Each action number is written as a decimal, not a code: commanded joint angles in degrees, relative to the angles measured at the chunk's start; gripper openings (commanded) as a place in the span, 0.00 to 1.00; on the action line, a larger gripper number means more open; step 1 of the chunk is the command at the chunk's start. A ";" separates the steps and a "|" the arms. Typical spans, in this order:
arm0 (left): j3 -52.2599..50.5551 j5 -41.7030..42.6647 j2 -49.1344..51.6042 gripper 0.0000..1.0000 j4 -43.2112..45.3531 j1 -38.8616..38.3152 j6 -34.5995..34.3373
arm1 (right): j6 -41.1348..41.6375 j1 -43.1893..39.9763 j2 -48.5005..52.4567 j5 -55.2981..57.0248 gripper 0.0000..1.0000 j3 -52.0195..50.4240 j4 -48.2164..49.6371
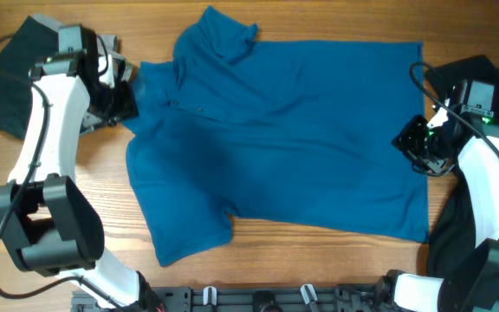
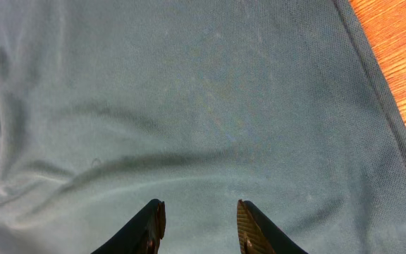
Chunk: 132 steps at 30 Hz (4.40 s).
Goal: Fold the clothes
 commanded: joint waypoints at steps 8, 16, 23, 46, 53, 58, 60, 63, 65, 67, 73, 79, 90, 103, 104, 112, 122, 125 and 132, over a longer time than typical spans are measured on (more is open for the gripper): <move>-21.51 -0.59 0.90 0.55 15.58 1.16 4.66 | -1.92 -0.02 -0.46 1.14 0.38 0.79 -0.48; -22.97 -4.57 0.96 0.58 24.13 1.16 4.24 | -2.36 -0.02 -0.46 1.16 0.38 0.81 -1.95; -22.99 -3.21 4.22 0.57 24.57 1.14 4.24 | -3.41 -0.02 -0.46 1.40 0.38 0.79 -2.40; -18.25 -6.23 1.14 0.04 20.63 5.79 -3.37 | -6.84 -12.57 1.79 11.85 0.53 0.74 -0.02; -18.25 -4.48 1.14 0.04 20.70 6.32 -3.74 | -11.47 -11.61 15.19 4.72 0.53 0.26 -0.22; -18.25 -4.46 1.14 0.04 20.70 6.32 -3.74 | -11.45 -10.23 19.74 3.15 0.62 -0.59 -0.90; -18.25 -4.46 1.14 0.04 20.68 6.32 -3.74 | -8.17 -8.63 20.24 8.35 0.62 -2.23 -0.87; -18.25 -4.46 1.14 0.04 20.63 6.32 -3.74 | -6.10 -8.17 20.24 11.50 0.56 -3.63 1.05; -18.25 -4.46 1.14 0.04 20.63 6.32 -3.74 | -5.22 -8.22 20.22 13.33 0.53 -3.61 2.51; -18.25 -4.46 1.14 0.04 20.63 6.32 -3.74 | -4.85 -8.81 20.22 14.49 0.54 -3.17 2.99; -18.25 -4.46 1.14 0.04 20.63 6.32 -3.74 | -9.31 -8.28 20.22 8.04 0.47 -2.95 3.89; -18.25 -4.46 1.14 0.04 20.41 6.32 -3.69 | -9.31 -8.22 20.22 7.80 0.08 -2.95 4.70; -18.23 -1.25 0.20 0.04 20.00 6.32 -3.28 | -9.99 -8.33 15.15 6.25 0.04 -1.07 -0.90; 0.17 -4.68 -36.33 0.04 13.35 12.02 -5.03 | -12.22 -8.37 -2.62 7.17 0.04 47.74 -25.94; 0.52 -4.76 -38.47 0.04 13.31 13.33 -5.03 | -12.17 -8.39 -2.62 9.20 0.04 50.77 -26.95; 1.66 -5.18 -51.69 0.04 13.31 17.64 -5.03 | -10.25 -8.37 -4.87 8.68 0.04 68.41 -37.81; 4.61 -13.94 -56.94 0.04 11.98 17.64 -5.25 | -9.16 -8.37 -11.61 11.52 0.04 72.11 -41.53; 5.92 -13.94 -56.94 0.04 10.69 17.64 -5.25 | -8.72 -8.37 -11.72 11.47 0.04 72.13 -41.53; 13.03 -17.79 -57.53 0.04 4.98 17.57 -6.32 | -7.41 -8.37 -19.91 9.27 0.04 72.02 -41.55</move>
